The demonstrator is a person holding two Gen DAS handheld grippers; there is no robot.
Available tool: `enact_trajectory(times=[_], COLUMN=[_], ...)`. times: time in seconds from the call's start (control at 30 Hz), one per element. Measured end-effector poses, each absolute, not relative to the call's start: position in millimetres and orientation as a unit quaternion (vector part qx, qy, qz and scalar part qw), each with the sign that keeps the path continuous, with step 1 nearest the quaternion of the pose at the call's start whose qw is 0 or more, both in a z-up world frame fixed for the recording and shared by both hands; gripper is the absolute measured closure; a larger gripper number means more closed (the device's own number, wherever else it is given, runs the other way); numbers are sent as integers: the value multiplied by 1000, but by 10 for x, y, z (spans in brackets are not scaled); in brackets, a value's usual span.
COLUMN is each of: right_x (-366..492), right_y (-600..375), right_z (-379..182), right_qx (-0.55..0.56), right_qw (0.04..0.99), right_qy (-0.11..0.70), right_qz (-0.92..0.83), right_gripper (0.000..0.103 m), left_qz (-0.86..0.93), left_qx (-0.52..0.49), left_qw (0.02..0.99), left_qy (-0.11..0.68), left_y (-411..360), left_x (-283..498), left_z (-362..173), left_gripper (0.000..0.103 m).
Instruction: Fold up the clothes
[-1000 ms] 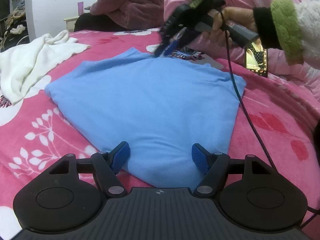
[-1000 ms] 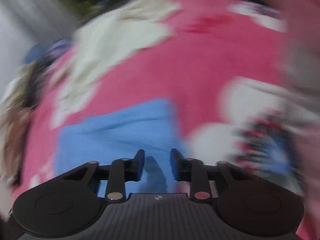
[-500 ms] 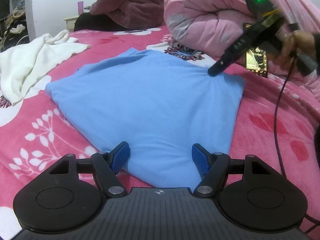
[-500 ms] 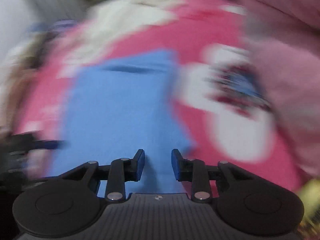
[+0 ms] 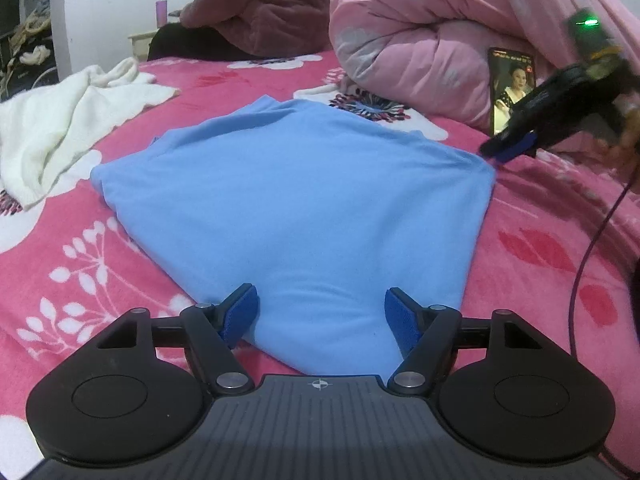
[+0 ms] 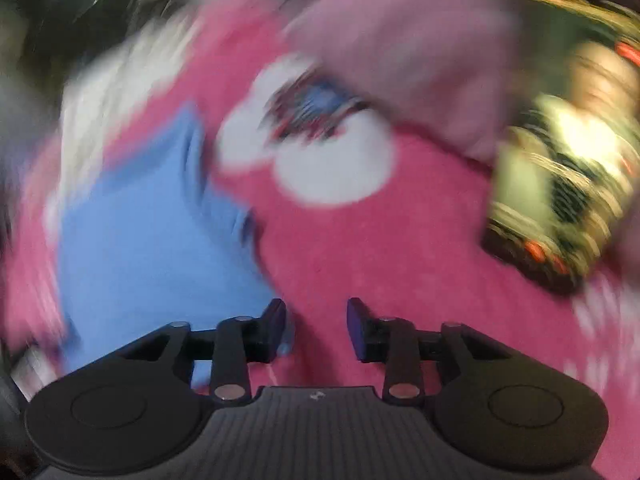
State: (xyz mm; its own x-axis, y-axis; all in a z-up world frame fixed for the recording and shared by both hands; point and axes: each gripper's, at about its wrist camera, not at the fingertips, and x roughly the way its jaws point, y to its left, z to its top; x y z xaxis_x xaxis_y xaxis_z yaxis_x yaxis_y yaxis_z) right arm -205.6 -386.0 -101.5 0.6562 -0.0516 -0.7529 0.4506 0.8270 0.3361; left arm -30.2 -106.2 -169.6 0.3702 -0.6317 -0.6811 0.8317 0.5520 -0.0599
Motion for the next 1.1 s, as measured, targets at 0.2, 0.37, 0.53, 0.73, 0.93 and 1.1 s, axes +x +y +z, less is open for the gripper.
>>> enact_trajectory(times=[0.2, 0.37, 0.53, 0.73, 0.93, 1.1], right_x=[-2164, -2112, -2512, -2926, -2842, -2728], right_y=[-3458, -3277, -3660, -3918, -3934, -3849], right_z=[-918, -1141, -1387, -1324, -1392, -1376], right_qx=[248, 235, 333, 407, 414, 387], right_qw=[884, 882, 833, 809, 806, 816], right_qy=[362, 382, 357, 262, 274, 288], right_qz=[-163, -144, -262, -334, -322, -319], right_gripper=[69, 69, 73, 67, 67, 67], left_qz=[-424, -451, -427, -409, -380, -352], left_qx=[123, 136, 213, 208, 221, 214], left_qw=[831, 815, 807, 808, 825, 831], left_qy=[338, 337, 347, 369, 356, 373], left_y=[-986, -930, -949, -736, -695, -993], left_x=[-256, -423, -676, -675, -627, -433], left_z=[-1512, -1461, -1657, -1511, -1291, -1218], left_gripper=[32, 32, 32, 32, 32, 32])
